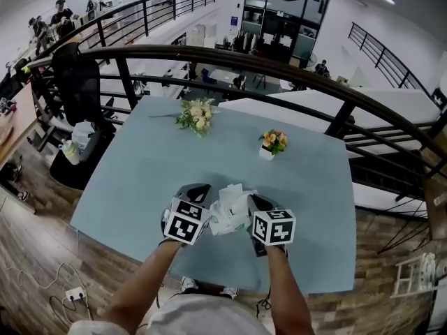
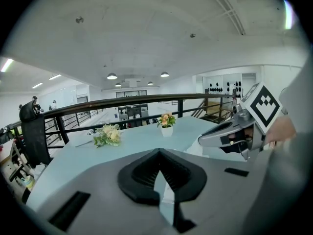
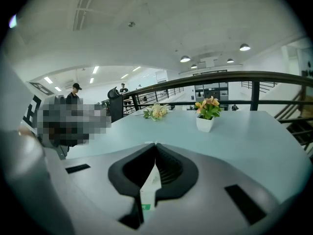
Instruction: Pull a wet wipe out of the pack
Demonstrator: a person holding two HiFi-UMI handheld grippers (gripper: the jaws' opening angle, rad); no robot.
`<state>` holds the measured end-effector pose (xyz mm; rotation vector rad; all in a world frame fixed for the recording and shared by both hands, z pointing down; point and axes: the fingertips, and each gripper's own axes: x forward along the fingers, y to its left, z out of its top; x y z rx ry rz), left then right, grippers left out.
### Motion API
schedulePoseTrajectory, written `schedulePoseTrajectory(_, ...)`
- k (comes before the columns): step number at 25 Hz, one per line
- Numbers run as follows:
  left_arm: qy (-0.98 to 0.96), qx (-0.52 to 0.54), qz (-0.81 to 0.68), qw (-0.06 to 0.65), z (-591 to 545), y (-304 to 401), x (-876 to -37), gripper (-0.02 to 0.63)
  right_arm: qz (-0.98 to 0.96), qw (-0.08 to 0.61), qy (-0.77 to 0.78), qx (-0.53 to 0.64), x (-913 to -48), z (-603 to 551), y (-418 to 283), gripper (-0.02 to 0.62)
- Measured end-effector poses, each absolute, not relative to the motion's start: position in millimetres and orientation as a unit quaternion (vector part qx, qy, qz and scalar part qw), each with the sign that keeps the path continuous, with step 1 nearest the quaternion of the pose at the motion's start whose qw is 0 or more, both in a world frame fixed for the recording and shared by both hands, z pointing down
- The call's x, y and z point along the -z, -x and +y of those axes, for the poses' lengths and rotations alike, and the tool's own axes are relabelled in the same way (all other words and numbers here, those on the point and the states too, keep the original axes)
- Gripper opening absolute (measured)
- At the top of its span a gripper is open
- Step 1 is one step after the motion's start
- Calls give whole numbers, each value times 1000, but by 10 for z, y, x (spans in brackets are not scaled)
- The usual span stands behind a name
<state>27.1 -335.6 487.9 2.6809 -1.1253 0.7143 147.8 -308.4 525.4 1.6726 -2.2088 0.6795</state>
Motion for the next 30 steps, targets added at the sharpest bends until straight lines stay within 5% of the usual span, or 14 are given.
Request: schedulePoseTrajectory(30, -912, -213, -349, 43, -3419, -640, -4554, -6, -741, 94, -647, -153, -4388, -3015, -2035, 8)
